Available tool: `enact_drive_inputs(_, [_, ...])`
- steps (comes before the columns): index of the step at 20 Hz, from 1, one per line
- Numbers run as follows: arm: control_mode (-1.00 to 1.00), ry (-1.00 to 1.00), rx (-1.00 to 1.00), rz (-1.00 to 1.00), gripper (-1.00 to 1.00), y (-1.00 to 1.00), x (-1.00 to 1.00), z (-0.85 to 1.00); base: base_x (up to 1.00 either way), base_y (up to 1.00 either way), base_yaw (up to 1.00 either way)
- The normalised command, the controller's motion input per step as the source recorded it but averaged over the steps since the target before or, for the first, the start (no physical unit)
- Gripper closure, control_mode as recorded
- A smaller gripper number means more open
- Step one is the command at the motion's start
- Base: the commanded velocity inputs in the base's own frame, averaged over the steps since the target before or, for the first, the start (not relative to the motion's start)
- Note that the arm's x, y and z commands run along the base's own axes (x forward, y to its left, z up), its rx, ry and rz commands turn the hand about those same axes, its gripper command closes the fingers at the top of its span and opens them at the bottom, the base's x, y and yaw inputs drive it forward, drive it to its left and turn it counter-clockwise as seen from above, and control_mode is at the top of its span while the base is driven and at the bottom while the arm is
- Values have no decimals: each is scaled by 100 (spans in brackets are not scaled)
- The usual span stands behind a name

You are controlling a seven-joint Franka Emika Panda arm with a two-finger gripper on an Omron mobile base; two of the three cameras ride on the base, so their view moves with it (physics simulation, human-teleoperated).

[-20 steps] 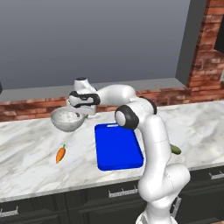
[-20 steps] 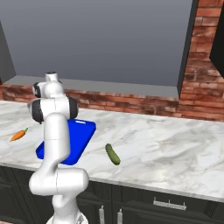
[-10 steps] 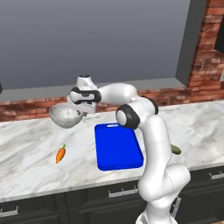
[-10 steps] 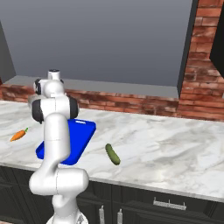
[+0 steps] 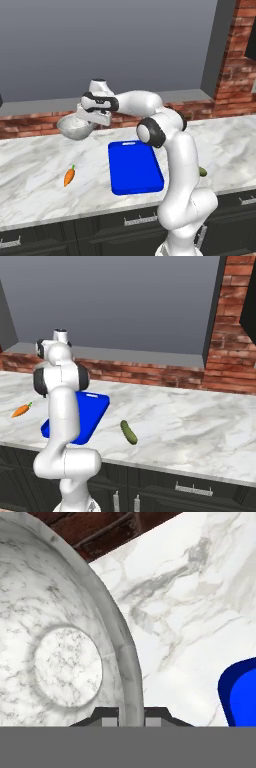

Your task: Place the two vegetables and bowl onto the tray for setting up a vegetable dip station.

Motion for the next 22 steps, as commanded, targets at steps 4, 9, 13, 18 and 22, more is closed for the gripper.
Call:
enact_drive_inputs(4, [-100,-9,0,0,100,-3,-44,26,0,0,0])
enact_drive_inputs(9, [-100,-10,-1,2,100,-3,-49,21,0,0,0])
enact_drive_inputs(13, [-100,0,0,0,100,-7,-51,14,0,0,0])
enact_drive_inputs(18, [-100,0,2,0,100,-23,-49,13,0,0,0])
enact_drive_inputs(22, [-100,0,8,0,100,-34,-43,13,0,0,0])
